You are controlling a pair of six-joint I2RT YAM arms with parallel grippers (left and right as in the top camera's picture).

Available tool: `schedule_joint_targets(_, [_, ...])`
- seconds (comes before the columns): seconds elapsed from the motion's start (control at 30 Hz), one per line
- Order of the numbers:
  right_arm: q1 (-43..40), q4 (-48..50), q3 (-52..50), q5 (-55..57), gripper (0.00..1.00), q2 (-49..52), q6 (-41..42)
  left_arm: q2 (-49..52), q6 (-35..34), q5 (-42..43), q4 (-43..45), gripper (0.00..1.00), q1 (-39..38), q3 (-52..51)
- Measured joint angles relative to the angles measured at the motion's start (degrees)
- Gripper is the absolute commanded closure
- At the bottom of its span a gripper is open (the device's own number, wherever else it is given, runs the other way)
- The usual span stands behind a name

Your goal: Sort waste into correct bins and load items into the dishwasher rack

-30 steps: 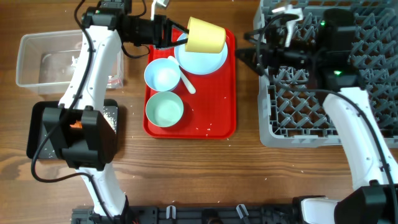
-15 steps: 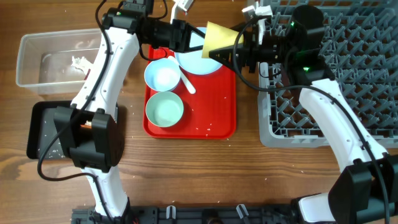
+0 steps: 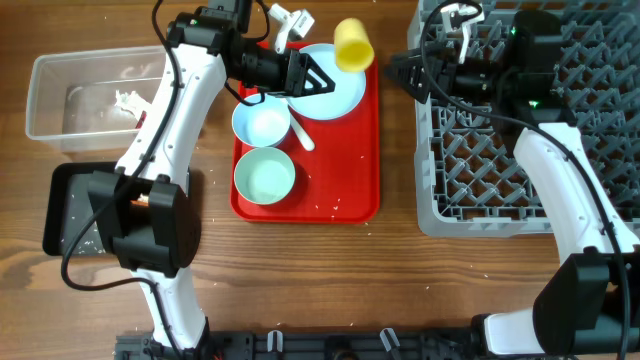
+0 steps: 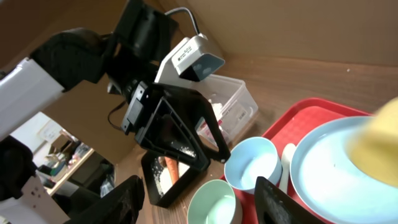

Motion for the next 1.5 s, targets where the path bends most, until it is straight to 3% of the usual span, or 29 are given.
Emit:
schedule_joint_targets(0.17, [0.0,-3.5,0.0,1.5,0.32,0.0,-2.7,0.0,-1.4,-9.2,3.0,0.52,-0.1,0.0])
schedule_joint_targets(0.2, [0.0,-4.2,0.0,2.1,0.31,0.0,-3.2,0.0,-2.5,-11.6,5.0,0.46,-0.2,0.0])
schedule_joint_targets(0.23, [0.0,-4.9,0.0,2.8,0.3,0.0,-3.7,0.0,-3.6,-15.8,7.2,0.41,-1.1,0.0])
schedule_joint_targets(0.37, [0.0,-11.1,0.1,7.1,0.26,0.0,-6.5,0.8,-7.0,-40.5,10.7,0.37,-9.0,0.0])
schedule_joint_targets(0.53, [0.0,-15.0,0.1,12.3,0.26,0.0,-7.9,10.4,-9.9,-53.8,16.4,0.31,-10.2,0.0])
schedule_joint_targets(0.77, [0.0,-15.3,0.1,14.1,0.26,0.0,-7.9,13.6,-8.6,-60.1,30.8,0.28,-10.1,-0.1])
schedule_joint_targets(0.93, [0.0,-16.6,0.1,15.0,0.25,0.0,-7.9,13.6,-6.4,-62.2,31.7,0.26,-9.7,-0.1])
schedule_joint_targets(1.0, [0.0,-17.3,0.1,15.5,0.25,0.0,-7.9,13.6,-4.2,-58.9,30.8,0.29,-6.9,-0.1])
schedule_joint_targets(1.13, [0.0,-17.4,0.1,16.3,0.25,0.0,-7.9,13.9,-0.7,-37.2,26.9,0.31,5.7,-0.1])
schedule_joint_targets(1.23, [0.0,-17.4,0.1,16.3,0.25,0.0,-7.9,16.8,3.3,-23.5,23.0,0.31,7.3,-0.1])
schedule_joint_targets(1.4, [0.0,-17.4,0.1,16.3,0.25,0.0,-7.8,17.4,5.6,-16.6,23.2,0.32,4.9,-0.1])
schedule_joint_targets(1.5, [0.0,-17.4,0.1,16.3,0.25,0.0,-7.8,17.4,5.8,-16.1,27.6,0.32,5.0,-0.1])
